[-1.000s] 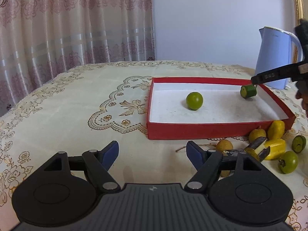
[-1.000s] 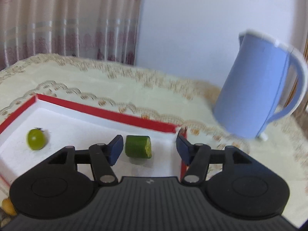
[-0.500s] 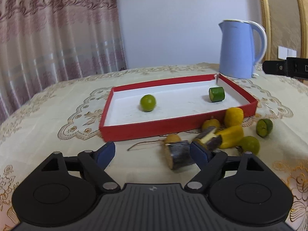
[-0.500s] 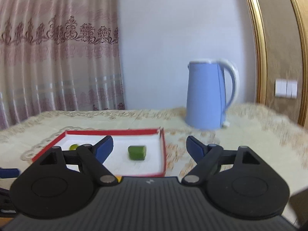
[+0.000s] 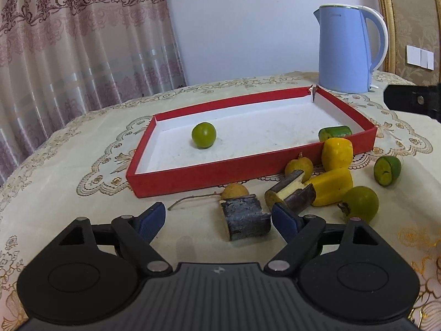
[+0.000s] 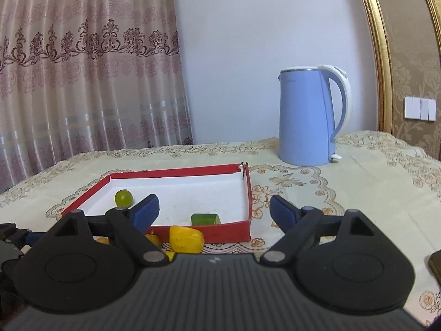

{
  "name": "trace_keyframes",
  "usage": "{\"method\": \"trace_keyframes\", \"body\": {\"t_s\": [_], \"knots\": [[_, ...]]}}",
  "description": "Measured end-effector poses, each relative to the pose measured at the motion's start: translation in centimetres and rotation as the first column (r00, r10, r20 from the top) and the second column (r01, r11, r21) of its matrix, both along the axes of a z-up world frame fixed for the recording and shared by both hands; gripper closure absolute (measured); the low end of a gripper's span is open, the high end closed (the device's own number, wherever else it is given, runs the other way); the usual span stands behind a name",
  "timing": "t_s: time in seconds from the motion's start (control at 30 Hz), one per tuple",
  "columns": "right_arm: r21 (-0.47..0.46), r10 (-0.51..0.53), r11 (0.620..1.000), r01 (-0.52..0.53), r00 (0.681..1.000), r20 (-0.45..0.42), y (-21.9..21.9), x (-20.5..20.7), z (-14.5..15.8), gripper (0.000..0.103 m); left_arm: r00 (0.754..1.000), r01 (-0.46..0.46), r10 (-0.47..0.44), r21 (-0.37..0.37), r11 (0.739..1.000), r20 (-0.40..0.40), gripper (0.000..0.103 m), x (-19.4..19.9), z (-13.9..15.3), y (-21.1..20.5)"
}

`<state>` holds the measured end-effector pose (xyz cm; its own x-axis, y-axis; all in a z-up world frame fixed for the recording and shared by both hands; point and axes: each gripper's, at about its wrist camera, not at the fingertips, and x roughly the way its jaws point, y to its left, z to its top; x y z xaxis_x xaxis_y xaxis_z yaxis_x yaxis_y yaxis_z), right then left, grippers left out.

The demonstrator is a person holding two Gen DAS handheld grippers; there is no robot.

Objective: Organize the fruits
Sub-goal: 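Grasp the dark eggplant slice with the left tool, then lift the eggplant slice with the left tool while the right tool grasps another cucumber piece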

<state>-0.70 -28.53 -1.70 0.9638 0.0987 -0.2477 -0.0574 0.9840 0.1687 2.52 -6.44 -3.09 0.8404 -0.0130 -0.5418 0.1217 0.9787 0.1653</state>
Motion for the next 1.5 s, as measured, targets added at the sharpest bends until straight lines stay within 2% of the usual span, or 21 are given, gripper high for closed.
{"method": "trace_keyframes", "body": {"t_s": [0.07,0.1,0.13,0.17,0.2,0.33,0.53,0.7,0.87,0.93,1.07,1.2,1.37,1.5], "knots": [[0.007,-0.011,1.0,0.011,1.0,-0.005,-0.4,-0.1,-0.2,0.017,1.0,0.007,-0.008,-0.027,1.0,-0.029,0.045,0.5,-0.1,0.1],[0.006,-0.018,1.0,0.018,1.0,-0.008,-0.5,-0.1,-0.3,0.016,0.999,0.011,-0.013,-0.047,0.999,-0.047,0.052,0.7,-0.3,0.2],[0.006,-0.022,1.0,0.022,1.0,-0.01,-0.6,-0.1,-0.3,0.015,0.997,0.016,-0.021,-0.062,0.998,-0.069,0.062,1.0,-0.5,0.4],[0.007,-0.025,1.0,0.025,1.0,-0.011,-0.7,-0.2,-0.4,0.014,0.996,0.022,-0.028,-0.077,0.997,-0.082,0.068,1.1,-0.7,0.5],[0.007,-0.026,1.0,0.026,1.0,-0.011,-0.8,-0.3,-0.4,0.013,0.996,0.025,-0.032,-0.095,0.995,-0.081,0.07,1.1,-0.7,0.8],[-0.006,-0.034,0.999,0.033,0.999,-0.009,-0.8,-0.5,-0.4,0.012,0.996,0.038,-0.047,-0.114,0.993,-0.075,0.07,0.9,-0.8,1.7],[-0.008,-0.049,0.999,0.049,0.999,-0.019,-1.1,-0.5,-0.8,0.012,0.997,0.035,-0.042,-0.104,0.994,-0.071,0.07,1.0,-0.8,2.2],[-0.02,-0.068,0.998,0.067,0.997,-0.024,-1.5,-0.7,-0.9,0.012,0.998,0.035,-0.038,-0.055,0.998,-0.046,0.07,1.1,-1.0,1.5],[-0.034,-0.086,0.996,0.084,0.996,-0.038,-1.9,-0.8,-1.0,0.013,0.997,0.051,-0.056,-0.098,0.994,-0.05,0.07,1.0,-0.7,2.4],[-0.04,-0.085,0.996,0.083,0.995,-0.051,-2.0,-0.9,-1.1,0.013,0.998,0.055,-0.058,-0.113,0.992,-0.023,0.07,0.6,-0.3,3.1],[-0.027,-0.087,0.996,0.085,0.992,-0.094,-2.5,-0.9,-1.3,0.013,0.999,0.028,-0.026,-0.094,0.995,0.018,0.07,0.2,0.2,4.5],[-0.013,-0.065,0.998,0.064,0.991,-0.115,-2.7,-0.7,-1.7,0.014,1.0,0.002,-0.001,-0.099,0.995,0.009,0.07,0.4,0.3,5.6],[-0.108,-0.067,0.993,0.054,0.991,-0.118,-1.5,-0.6,-1.9,0.015,1.0,-0.004,0.004,-0.112,0.994,-0.003,0.07,0.3,0.3,6.4],[-0.135,-0.048,0.991,0.027,0.986,-0.16,-0.9,0.0,-2.4,0.024,1.0,-0.004,0.007,-0.118,0.993,0.021,0.07,0.0,0.9,6.6]]}}
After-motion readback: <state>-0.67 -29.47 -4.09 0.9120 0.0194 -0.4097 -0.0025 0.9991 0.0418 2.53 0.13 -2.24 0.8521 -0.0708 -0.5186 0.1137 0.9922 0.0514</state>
